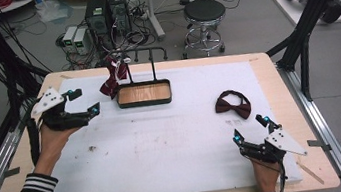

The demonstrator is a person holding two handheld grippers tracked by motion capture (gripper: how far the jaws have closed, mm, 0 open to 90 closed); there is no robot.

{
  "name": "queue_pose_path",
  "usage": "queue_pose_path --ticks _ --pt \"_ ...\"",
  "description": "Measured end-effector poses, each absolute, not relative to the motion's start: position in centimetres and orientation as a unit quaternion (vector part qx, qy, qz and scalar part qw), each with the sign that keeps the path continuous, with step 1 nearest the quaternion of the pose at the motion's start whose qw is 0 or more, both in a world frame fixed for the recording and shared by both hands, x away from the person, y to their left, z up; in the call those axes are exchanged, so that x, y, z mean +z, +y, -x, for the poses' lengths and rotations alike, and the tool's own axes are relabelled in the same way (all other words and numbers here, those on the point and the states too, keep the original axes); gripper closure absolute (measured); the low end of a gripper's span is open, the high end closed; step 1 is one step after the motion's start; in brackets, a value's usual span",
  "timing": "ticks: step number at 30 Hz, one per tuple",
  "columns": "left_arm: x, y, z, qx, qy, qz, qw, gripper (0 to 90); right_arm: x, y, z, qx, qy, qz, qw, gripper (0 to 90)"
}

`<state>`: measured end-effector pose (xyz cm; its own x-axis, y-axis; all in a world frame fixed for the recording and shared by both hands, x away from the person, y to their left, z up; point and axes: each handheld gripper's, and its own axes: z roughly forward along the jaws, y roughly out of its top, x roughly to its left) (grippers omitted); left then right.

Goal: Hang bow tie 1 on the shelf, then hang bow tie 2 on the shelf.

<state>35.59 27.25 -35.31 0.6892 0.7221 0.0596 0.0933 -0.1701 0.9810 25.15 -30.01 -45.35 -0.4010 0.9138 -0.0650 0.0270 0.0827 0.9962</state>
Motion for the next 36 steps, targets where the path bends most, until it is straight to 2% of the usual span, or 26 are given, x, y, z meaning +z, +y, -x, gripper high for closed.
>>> queue_pose_path --ticks 14,20,36 --pt "-39.8 28.0 -29.7 0.274 0.268 -0.677 0.628 14.6 -45.3 -30.0 -25.1 0.558 0.619 -0.382 0.398 10.2" --pt "-41.2 28.4 -29.0 0.274 0.271 -0.672 0.633 14.6 -45.4 -30.0 -25.1 0.557 0.619 -0.383 0.4 10.2" --pt "-41.5 28.8 -29.0 0.281 0.274 -0.673 0.627 14.8 -45.3 -30.1 -25.2 0.56 0.618 -0.384 0.397 10.2"
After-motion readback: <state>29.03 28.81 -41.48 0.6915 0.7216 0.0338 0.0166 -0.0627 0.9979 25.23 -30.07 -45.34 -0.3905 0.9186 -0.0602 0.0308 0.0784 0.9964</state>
